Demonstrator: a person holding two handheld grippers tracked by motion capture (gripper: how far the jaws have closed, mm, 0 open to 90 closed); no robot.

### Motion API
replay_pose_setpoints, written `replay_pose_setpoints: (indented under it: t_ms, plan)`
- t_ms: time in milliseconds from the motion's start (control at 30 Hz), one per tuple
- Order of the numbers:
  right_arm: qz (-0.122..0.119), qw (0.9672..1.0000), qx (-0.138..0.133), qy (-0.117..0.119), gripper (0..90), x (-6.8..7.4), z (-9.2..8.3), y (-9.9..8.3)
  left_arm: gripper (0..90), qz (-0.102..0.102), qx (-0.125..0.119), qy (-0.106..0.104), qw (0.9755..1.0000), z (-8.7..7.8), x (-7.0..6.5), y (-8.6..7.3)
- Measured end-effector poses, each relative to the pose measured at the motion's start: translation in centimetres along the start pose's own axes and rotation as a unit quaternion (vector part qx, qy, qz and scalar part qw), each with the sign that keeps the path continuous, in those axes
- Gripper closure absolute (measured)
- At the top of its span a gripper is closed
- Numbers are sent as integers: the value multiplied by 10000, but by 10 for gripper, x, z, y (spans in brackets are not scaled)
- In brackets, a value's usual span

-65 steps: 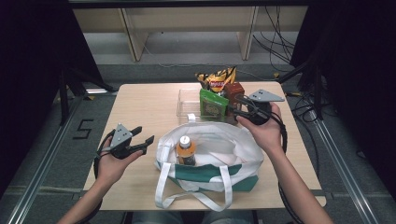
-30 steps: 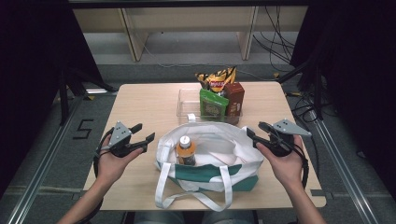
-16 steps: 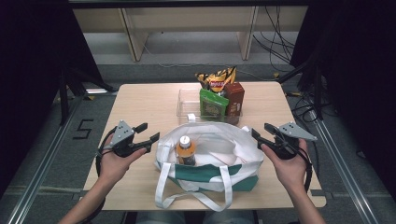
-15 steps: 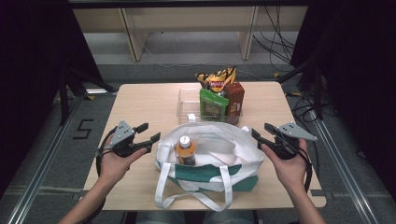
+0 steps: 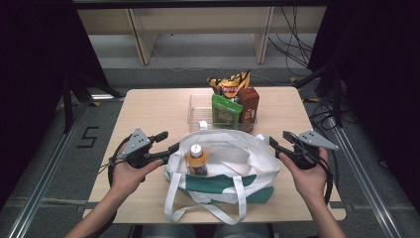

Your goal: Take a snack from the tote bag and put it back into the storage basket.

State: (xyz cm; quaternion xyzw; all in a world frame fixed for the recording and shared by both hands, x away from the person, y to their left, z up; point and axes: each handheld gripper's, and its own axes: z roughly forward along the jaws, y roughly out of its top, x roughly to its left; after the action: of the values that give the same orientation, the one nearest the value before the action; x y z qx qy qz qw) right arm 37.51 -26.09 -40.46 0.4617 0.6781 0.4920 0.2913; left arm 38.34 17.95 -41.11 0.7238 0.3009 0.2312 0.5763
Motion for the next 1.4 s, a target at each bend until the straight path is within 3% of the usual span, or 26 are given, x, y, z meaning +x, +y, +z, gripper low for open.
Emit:
replay_pose_setpoints:
  t_ms: [233,300,333,467,533,600,700,967,1200,1300,1333,1400]
  plan:
    - [-46,9999,-109,-75,446,1,-5,4,429,-46,-67,-398,9992,8,-12,9]
    - [111,9999,-70,-77,446,3,-6,5,431,-119,-29,-479,9988,11,-14,8]
    - [11,9999,-103,-78,446,1,-6,5,432,-135,-21,-533,9985,12,-15,7]
    - [-30,9999,-85,-48,446,0,-4,5,436,-72,55,-692,9976,17,-21,4]
    - [100,9999,-35,-34,446,2,-5,4,438,-86,61,-739,9972,19,-24,3]
    - [76,9999,-32,-76,446,2,-4,3,443,-94,130,-787,9968,23,-26,2]
    - [-18,10000,-4,-49,446,0,-3,3,448,-69,141,-820,9965,28,-29,0]
    - [62,10000,1,-38,446,1,-2,2,492,-84,256,-864,9959,37,-30,-4]
    - [-41,10000,22,-8,446,0,-1,2,521,-72,265,-894,9956,40,-32,-5]
    - [137,9999,47,-66,446,4,-1,1,536,-56,246,-919,9955,42,-32,-6]
    - [-61,10000,-61,-43,446,1,1,0,536,-44,276,-902,9955,43,-33,-6]
    - [-70,10000,19,55,446,0,0,1,536,-58,258,-942,9952,44,-33,-7]
